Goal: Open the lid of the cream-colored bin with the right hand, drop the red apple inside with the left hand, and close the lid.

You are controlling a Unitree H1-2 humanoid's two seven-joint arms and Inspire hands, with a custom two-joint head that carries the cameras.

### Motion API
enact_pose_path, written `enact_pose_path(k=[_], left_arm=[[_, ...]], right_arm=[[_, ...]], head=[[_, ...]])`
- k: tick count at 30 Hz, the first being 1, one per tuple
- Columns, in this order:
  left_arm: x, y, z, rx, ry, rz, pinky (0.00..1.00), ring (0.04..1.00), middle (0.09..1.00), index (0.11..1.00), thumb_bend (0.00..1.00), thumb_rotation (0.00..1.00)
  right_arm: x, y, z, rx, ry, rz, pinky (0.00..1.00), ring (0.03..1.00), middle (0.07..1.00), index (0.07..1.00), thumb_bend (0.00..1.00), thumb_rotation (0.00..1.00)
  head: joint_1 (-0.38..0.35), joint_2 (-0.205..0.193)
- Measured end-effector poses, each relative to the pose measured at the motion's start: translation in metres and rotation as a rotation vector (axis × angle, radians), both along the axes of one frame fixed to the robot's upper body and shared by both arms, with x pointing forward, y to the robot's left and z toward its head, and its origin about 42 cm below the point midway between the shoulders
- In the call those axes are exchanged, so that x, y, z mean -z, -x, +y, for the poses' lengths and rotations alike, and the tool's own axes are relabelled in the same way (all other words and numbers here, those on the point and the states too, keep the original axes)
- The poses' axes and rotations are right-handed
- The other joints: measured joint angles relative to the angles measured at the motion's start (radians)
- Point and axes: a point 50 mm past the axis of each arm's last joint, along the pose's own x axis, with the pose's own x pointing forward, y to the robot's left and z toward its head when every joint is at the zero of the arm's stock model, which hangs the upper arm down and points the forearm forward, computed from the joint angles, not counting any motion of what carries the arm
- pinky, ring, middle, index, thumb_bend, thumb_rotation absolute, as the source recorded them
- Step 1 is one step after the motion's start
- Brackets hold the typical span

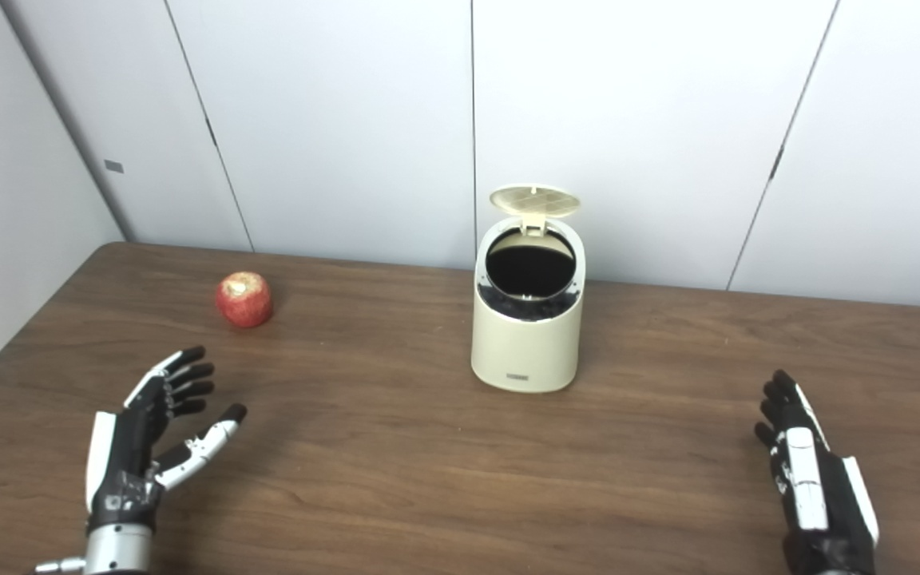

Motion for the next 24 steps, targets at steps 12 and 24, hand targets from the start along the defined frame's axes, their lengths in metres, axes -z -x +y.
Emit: enact_pose_path(k=[12, 24], left_arm=[[-0.025, -0.052, 0.041, -0.056, -0.178, 0.031, 0.58, 0.700, 0.773, 0.805, 0.78, 0.00], [-0.034, -0.107, 0.056, 0.024, -0.393, 0.293, 0.82, 0.899, 0.920, 0.926, 0.88, 0.12]], right_arm=[[-0.009, 0.001, 0.008, -0.017, 0.000, 0.001, 0.95, 0.962, 0.947, 0.958, 0.49, 1.00], [-0.020, 0.002, 0.014, -0.023, 0.006, 0.001, 0.86, 0.922, 0.910, 0.922, 0.48, 0.98]], head=[[0.015, -0.008], [0.002, -0.006]])
